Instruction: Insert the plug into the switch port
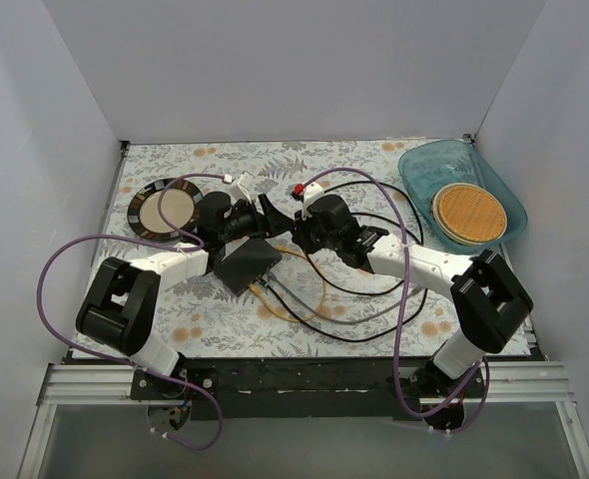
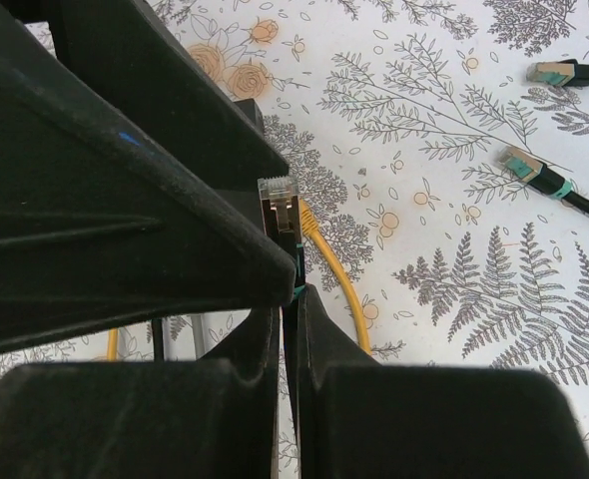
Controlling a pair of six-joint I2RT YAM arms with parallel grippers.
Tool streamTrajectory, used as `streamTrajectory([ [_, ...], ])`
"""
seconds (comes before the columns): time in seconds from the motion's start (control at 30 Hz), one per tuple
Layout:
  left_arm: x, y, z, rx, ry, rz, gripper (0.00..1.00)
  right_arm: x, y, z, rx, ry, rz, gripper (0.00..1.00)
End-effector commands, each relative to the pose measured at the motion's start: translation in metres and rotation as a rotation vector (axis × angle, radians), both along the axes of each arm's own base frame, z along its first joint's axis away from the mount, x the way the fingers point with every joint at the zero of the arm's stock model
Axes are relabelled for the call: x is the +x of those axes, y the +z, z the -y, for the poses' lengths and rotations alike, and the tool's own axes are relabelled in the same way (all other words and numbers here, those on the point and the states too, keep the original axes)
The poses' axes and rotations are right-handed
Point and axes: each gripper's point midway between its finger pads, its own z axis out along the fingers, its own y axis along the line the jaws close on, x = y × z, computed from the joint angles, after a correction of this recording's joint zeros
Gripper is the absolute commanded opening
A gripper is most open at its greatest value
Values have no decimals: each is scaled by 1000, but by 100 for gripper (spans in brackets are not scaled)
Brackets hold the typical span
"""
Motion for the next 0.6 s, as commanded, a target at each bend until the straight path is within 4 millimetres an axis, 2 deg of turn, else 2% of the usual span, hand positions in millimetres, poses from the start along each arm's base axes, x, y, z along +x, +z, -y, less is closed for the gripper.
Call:
streamTrajectory([
  [0.0,8,8,-8,51,58,48,78,6,20,3,36,-25,45,1],
  [0.13,23,1,-25,138,159,37,92,-3,9,4,29,2,15,1],
  [0.23,36,0,-39,177,230,32,96,-11,0,6,30,21,-4,1],
  [0.43,56,-4,-63,198,302,5,98,-16,-13,10,5,28,-31,1],
  [0.57,61,-12,-74,221,324,-11,98,-16,-19,10,-24,34,-49,1],
])
